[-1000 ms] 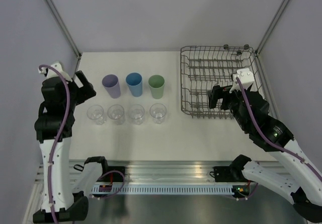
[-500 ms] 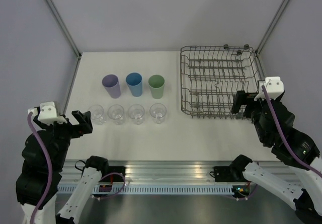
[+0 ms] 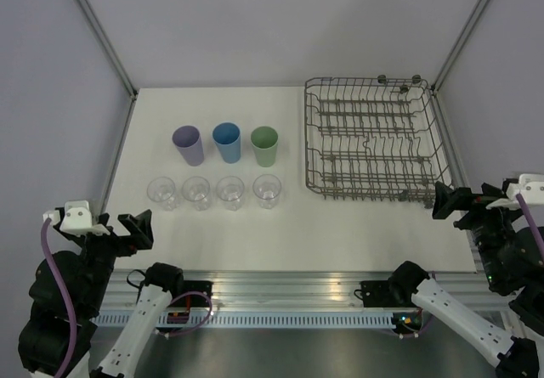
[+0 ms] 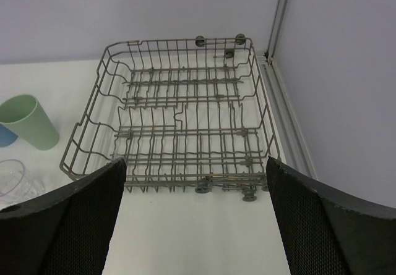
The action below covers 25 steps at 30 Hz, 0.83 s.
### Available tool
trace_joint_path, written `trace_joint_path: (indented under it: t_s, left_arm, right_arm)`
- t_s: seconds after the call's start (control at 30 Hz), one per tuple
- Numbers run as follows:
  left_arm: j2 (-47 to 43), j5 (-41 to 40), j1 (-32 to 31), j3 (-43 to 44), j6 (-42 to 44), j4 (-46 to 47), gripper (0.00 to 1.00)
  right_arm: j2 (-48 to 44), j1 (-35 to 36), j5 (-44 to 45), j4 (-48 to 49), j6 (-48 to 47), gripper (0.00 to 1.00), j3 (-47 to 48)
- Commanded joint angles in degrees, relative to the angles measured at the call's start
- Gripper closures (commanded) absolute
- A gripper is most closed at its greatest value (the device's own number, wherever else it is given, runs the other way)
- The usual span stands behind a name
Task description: Unload the cups from the dish rack
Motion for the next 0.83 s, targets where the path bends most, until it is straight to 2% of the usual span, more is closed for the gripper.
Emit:
trace_joint_path:
  t_s: [0.0, 0.8]
  left_arm:
    - [-0.13, 2.28, -0.18, -0.53, 2.1, -0.29, 0.0]
    - [-1.53, -0.97, -0.18, -3.0, 2.63, 2.79, 0.0]
  right_arm:
    - [-2.65, 0.2, 1.27, -1.69, -2.24, 0.02, 0.5]
    - [-3.01, 0.21, 1.01, 1.21, -1.71, 0.02, -3.98]
